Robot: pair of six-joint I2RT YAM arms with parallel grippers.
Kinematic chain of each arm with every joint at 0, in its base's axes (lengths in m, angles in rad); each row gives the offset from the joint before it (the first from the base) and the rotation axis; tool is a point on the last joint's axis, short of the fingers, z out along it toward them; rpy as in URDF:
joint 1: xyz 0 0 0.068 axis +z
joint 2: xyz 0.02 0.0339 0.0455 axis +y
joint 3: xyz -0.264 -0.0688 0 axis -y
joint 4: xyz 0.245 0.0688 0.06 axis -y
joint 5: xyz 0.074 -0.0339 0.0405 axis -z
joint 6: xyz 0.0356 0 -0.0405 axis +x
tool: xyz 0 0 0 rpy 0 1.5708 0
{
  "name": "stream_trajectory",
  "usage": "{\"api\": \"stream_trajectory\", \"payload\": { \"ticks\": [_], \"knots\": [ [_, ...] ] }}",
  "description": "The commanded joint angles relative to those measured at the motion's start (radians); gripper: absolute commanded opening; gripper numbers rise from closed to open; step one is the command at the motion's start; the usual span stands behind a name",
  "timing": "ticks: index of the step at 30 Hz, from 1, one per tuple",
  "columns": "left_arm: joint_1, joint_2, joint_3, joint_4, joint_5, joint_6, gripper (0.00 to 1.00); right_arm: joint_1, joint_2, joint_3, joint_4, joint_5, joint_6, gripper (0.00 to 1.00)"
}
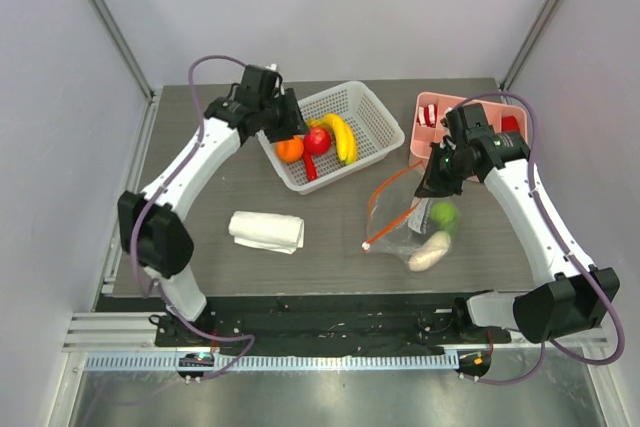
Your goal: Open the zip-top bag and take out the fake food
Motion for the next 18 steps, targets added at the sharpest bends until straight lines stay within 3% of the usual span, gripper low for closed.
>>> {"api": "stream_trajectory", "payload": {
  "ticks": [1, 3, 7, 11, 18],
  "knots": [
    [-0.108, -0.17, -0.151, 0.206, 0.292, -0.035, 0.44, 0.0, 0.003, 0.039, -0.001, -0.028, -0.023, 0.01],
    [-0.166, -0.206, -0.209, 0.344, 0.337, -0.086, 0.38, 0.0, 0.001, 0.046, -0.003, -0.035, -0.025, 0.01],
    [-0.327, -0.23, -0.25, 0.409, 0.334, -0.114, 0.35, 0.006, 0.004, 0.05, -0.001, -0.078, -0.019, 0.01],
    [-0.384, -0.185, -0.255, 0.414, 0.304, -0.151, 0.24, 0.038, 0.007, 0.053, 0.011, -0.086, 0.004, 0.01],
    [-0.447, -0.096, -0.253, 0.383, 0.272, -0.148, 0.22, 0.061, 0.01, 0.052, 0.025, -0.103, 0.035, 0.01]
  ]
}}
